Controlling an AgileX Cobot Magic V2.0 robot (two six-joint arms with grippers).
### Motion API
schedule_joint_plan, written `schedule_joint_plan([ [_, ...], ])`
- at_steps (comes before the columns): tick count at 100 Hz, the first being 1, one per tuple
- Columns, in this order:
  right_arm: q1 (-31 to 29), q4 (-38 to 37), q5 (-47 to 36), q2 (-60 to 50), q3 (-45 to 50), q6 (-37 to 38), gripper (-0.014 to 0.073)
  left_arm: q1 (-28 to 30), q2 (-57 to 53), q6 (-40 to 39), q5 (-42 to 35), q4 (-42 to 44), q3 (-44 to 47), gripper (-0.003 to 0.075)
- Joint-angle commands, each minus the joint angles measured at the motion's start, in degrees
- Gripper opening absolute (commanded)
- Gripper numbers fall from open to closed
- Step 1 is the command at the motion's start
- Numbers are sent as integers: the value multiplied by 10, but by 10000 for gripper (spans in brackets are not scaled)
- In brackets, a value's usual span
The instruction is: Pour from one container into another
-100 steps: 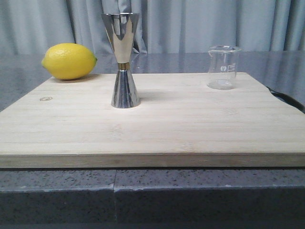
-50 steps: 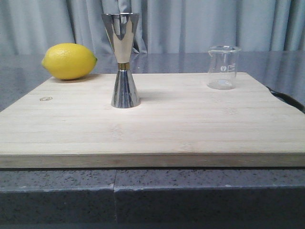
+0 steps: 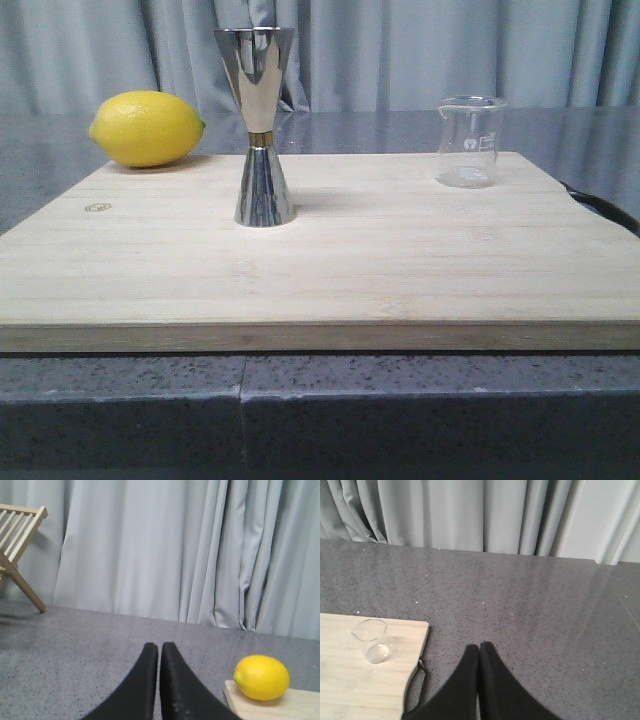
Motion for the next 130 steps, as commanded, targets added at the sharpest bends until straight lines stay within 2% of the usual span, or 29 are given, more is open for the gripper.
schedule_joint_plan([
  [1,1,-16,-38,2,-10,-4,-71,2,-44,-2,-76,-6,44,-19],
  [18,1,-16,-39,2,-10,-4,-71,2,-73,-9,-89,-4,99,-19],
  [23,1,-16,-39,2,-10,-4,-71,1,-73,-9,-68,-4,98,-19],
  [49,1,-16,-39,2,-10,-4,-71,-8,-73,-9,-57,-1,98,-19],
  [130,1,-16,-39,2,-10,-4,-71,-8,-73,-9,-57,-1,98,-19],
])
